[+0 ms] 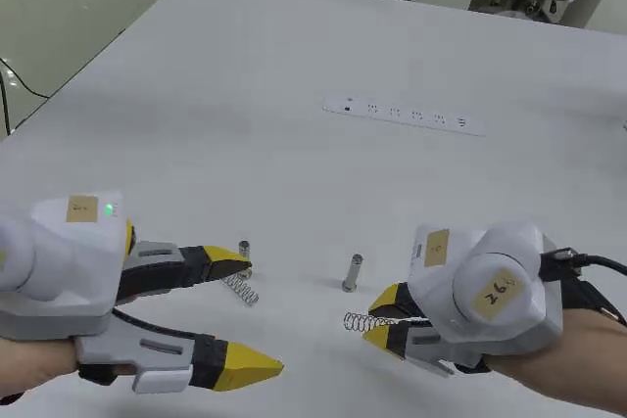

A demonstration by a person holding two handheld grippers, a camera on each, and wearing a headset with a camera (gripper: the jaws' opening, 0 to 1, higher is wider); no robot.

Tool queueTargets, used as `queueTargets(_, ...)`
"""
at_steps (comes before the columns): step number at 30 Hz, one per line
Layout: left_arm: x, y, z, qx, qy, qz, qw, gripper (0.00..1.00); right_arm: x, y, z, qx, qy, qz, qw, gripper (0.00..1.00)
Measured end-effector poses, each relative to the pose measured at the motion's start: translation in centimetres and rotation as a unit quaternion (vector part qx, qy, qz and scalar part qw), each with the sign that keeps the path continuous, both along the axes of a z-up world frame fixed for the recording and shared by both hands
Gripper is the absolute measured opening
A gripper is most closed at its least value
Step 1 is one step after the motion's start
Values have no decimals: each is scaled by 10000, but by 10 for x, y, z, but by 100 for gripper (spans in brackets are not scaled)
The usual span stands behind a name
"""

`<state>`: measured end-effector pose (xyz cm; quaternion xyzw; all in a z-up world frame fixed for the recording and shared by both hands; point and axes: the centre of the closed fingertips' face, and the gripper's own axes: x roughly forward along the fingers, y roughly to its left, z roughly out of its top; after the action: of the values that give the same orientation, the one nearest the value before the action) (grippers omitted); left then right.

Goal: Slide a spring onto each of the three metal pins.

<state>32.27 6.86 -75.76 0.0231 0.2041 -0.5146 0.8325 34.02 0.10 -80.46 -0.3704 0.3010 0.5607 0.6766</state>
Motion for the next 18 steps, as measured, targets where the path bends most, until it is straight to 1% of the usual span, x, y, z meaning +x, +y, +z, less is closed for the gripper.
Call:
queueTargets(4, 4, -12, -2, 39, -29, -152, 9999, 54, -2, -1, 2, -4, 44, -58, 10000, 9)
queueTargets(6, 5, -19, -3, 83, -74, -258, 9996, 51, -4, 0, 3, 10, 58, -46, 10000, 9)
queueTargets(9, 7, -28, -4, 81, -127, -345, 9993, 48, -5, 1, 4, 26, 70, -49, 10000, 9)
queueTargets(15, 8, -43, -11, 154, -156, -528, 9984, 42, -6, 4, 8, 59, 89, -81, 9999, 9)
queueTargets(18, 11, -48, -14, 194, -183, -600, 9978, 38, -7, 6, 8, 12, 59, -47, 10000, 9)
